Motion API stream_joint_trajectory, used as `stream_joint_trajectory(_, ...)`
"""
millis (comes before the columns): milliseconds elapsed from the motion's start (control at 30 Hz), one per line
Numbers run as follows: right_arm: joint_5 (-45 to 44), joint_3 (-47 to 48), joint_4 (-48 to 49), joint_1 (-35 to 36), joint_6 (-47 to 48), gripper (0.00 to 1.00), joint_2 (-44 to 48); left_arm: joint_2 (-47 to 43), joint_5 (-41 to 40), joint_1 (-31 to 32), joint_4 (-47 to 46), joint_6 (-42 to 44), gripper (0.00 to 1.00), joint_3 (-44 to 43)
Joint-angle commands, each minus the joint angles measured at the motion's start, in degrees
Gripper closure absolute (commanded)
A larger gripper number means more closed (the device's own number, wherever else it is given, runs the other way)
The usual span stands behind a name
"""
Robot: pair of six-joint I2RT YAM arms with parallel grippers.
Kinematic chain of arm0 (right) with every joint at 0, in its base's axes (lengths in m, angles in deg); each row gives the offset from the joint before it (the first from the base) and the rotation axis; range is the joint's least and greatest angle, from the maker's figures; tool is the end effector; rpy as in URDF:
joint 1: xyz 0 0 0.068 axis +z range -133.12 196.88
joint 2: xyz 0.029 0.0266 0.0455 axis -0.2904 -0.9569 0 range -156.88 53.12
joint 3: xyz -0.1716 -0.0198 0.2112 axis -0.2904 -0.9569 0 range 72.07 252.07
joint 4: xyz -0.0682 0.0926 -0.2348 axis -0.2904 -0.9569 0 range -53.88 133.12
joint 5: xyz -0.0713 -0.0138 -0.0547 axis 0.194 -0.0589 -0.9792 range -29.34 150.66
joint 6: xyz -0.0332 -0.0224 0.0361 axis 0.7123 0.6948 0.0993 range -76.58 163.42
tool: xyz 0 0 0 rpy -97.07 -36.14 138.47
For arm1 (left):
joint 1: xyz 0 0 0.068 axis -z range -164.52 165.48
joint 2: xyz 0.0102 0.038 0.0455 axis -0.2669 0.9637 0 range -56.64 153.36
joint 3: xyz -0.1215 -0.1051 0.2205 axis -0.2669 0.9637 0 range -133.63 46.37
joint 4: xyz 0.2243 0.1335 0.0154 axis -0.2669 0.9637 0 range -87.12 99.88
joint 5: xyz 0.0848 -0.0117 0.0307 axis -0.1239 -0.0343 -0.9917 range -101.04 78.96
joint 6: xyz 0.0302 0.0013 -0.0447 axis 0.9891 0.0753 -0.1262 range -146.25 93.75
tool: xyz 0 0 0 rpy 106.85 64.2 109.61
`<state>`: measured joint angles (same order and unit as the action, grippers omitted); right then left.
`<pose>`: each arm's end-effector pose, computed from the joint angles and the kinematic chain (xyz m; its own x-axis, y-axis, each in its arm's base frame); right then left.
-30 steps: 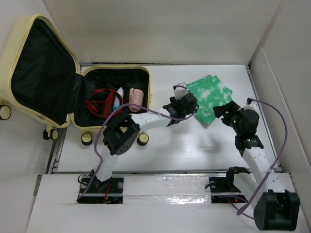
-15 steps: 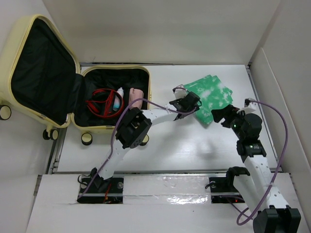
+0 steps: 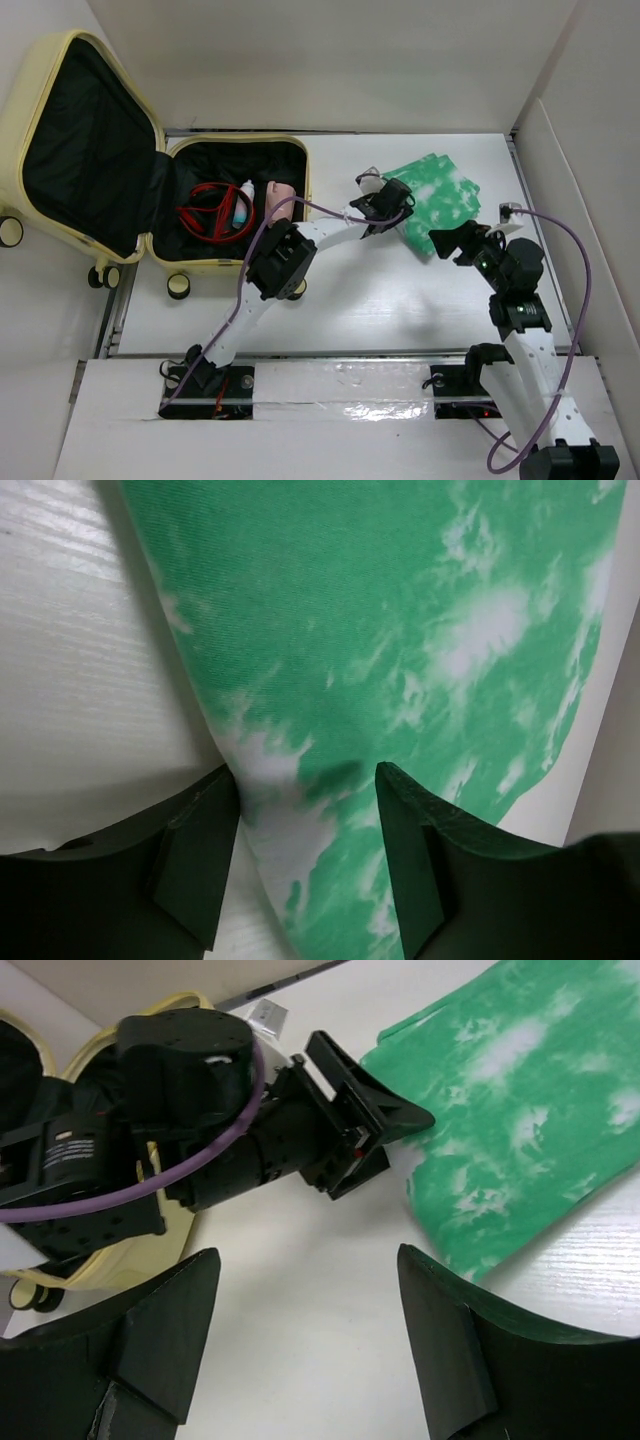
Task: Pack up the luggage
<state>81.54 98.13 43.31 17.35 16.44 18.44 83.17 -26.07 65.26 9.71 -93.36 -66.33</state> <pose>0.1601 0.0140 0.2707 -0.2939 0.4215 -0.8579 -0.2546 0.8305 0.4953 0.3667 -0.4194 0.1651 -0.6916 -0.5601 -0.4561 -0.0994 0.6992 -0.7080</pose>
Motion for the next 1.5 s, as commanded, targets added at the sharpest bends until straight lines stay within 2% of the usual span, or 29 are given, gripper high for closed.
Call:
stream_joint_trajectory(0,2.49,4.78,0.17,0.50,-0.26,0.23,2.51,3.89,0.44,-0.12,3.98,-0.48,0.50,-4.72)
stream_joint_trajectory(33,3.02,5.22,-0.01,0.50,-0.44,0.23,3.47,4.33,0.09,-0.12,4.50,-0.04,0.55,-6.37)
stream_joint_trajectory(67,3.28,5.66,-0.01,0.50,-0.87,0.23,4.00,4.85,0.17,-0.12,4.59,0.83,0.76,-6.82)
stream_joint_trajectory(133,3.64,7.06,-2.63,0.50,-1.05,0.23,5.40,4.86,0.79,-0.64,3.37,2.24,0.98,-6.22)
stream_joint_trajectory(200,3.38,7.86,-3.78,0.50,-0.27,0.23,6.28,2.67,1.23,-1.17,1.27,4.17,1.00,-2.89)
stream_joint_trajectory(400,2.76,7.95,-5.37,0.50,1.06,0.23,6.38,-11.29,1.32,-1.70,-12.27,10.06,1.00,23.02)
stream_joint_trajectory(433,3.02,7.69,-4.41,1.02,0.97,0.23,6.11,-13.05,1.23,-1.70,-14.72,11.29,1.00,29.67)
stream_joint_trajectory(567,3.55,6.98,-2.39,1.55,0.35,0.23,3.92,-21.75,-1.13,-1.70,-18.60,13.67,1.00,41.58)
stream_joint_trajectory(600,3.55,6.98,-2.04,1.55,0.35,0.23,3.39,-22.55,-1.49,-1.70,-18.78,13.94,0.97,42.91)
stream_joint_trajectory(633,3.46,6.98,-1.25,1.55,0.26,0.23,2.60,-23.00,-1.67,-1.70,-17.83,13.94,0.84,43.96)
stream_joint_trajectory(667,2.94,6.98,-0.98,2.25,0.26,0.23,2.34,-23.52,-1.93,-1.18,-17.12,13.76,0.59,44.06)
stream_joint_trajectory(733,1.62,7.33,-0.80,3.48,0.44,0.23,1.72,-23.53,-2.72,-1.18,-15.63,13.59,0.34,43.98)
stream_joint_trajectory(767,1.09,7.42,-0.80,3.49,0.53,0.23,1.54,-23.35,-2.55,-1.18,-15.62,13.59,0.31,43.89)
stream_joint_trajectory(867,-0.84,7.95,-0.89,5.06,0.53,0.23,1.37,-21.08,-2.03,-1.18,-14.31,13.76,0.30,41.35)
stream_joint_trajectory(1033,-3.21,7.51,1.30,8.75,-0.35,0.23,1.10,-14.57,0.43,-0.65,-10.79,12.63,0.41,32.83)
stream_joint_trajectory(1133,-4.71,7.25,1.13,11.03,-0.44,0.23,1.36,-12.11,1.58,-1.17,-12.97,9.91,0.50,32.98)
stream_joint_trajectory(1200,-6.03,6.81,1.04,11.57,-0.35,0.23,1.71,-11.93,2.63,-1.18,-15.34,8.76,0.60,34.30)
stream_joint_trajectory(1233,-6.38,6.63,1.22,12.44,-0.35,0.23,2.07,-12.19,2.37,-1.18,-18.05,8.14,0.61,36.31)
stream_joint_trajectory(1367,-6.91,6.37,1.31,13.77,-0.70,0.23,2.24,-12.98,2.63,-1.18,-22.47,7.96,0.98,39.66)
stream_joint_trajectory(1467,-7.08,6.63,0.61,14.38,-0.70,0.23,3.21,-14.73,2.37,-1.18,-24.58,9.10,1.00,42.64)
